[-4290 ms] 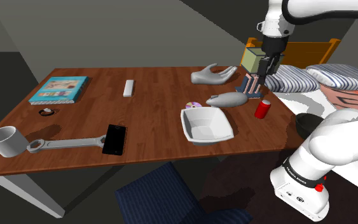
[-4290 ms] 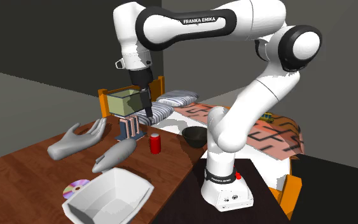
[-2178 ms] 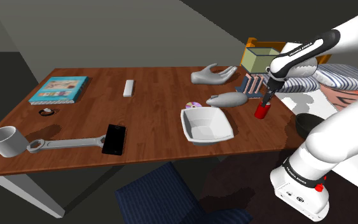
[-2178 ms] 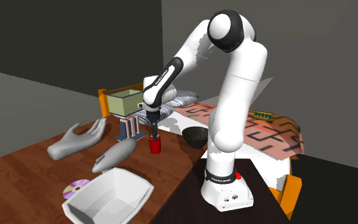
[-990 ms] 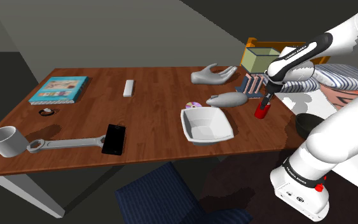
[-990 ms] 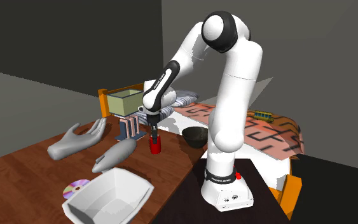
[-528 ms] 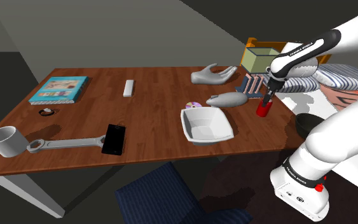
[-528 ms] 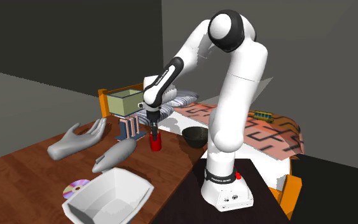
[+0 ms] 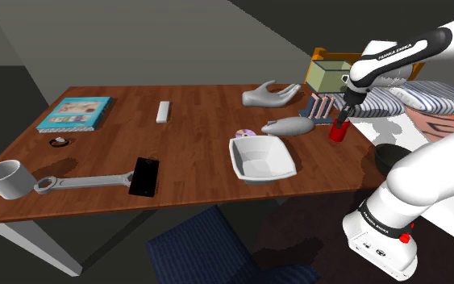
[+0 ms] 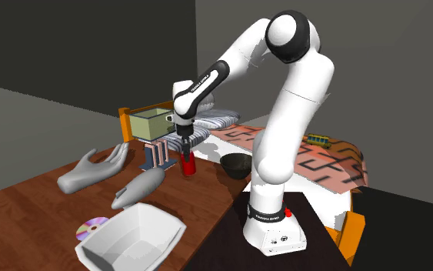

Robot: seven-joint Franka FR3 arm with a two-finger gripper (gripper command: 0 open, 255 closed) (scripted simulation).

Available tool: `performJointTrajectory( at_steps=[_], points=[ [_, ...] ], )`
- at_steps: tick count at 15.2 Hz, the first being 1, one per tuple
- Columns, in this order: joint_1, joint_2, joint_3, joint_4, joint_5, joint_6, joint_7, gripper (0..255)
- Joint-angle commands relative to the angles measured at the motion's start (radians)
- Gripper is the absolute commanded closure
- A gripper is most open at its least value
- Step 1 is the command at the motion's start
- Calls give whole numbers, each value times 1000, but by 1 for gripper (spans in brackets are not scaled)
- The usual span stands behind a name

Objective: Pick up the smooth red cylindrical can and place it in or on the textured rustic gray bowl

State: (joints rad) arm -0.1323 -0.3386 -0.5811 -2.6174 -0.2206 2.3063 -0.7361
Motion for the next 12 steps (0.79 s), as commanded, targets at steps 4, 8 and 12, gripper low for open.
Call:
performJointTrajectory(
  at_steps=[4, 8, 12],
  points=[
    [-8, -52, 22, 32, -10, -82, 14, 255],
    [-13, -87, 38, 62, -14, -146, 22, 255],
    [-16, -116, 54, 96, -14, -209, 27, 255]
  ],
)
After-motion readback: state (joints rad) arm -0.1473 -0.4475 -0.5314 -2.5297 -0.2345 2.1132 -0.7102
